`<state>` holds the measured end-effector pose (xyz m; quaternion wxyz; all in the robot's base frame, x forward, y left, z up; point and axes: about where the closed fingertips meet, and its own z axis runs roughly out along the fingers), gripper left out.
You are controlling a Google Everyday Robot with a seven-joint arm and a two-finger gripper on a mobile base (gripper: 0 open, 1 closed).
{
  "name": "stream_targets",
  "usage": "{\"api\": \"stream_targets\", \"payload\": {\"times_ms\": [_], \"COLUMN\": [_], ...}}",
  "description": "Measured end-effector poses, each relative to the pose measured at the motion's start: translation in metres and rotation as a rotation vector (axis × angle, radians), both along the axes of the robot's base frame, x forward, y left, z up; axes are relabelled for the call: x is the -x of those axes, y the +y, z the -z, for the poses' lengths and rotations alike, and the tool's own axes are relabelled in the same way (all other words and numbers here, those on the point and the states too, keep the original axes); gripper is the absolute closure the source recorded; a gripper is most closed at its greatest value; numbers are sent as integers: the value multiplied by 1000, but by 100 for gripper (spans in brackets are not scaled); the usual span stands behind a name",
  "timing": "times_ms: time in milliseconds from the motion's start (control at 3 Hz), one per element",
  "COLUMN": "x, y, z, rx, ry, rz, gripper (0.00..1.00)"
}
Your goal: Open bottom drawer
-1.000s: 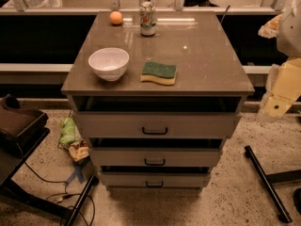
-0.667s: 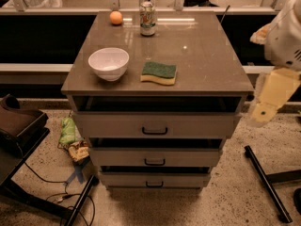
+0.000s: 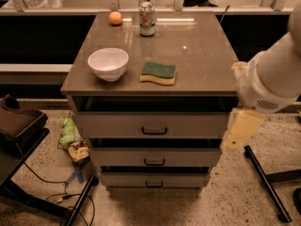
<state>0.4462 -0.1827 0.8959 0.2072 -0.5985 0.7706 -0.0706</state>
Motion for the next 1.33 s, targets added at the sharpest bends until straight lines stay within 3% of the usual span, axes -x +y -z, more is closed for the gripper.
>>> {"api": "stream_targets", "payload": {"times_ms": [333,667,1000,1333], "x": [-4,2,8,11], "y": [14,29,32,35], "z": [64,134,173,182], "rx": [63,185,311,304], "ry": [-63,-92,-123,-117], "rz": [17,7,-3,-13], "gripper": [0,0,0,0]}}
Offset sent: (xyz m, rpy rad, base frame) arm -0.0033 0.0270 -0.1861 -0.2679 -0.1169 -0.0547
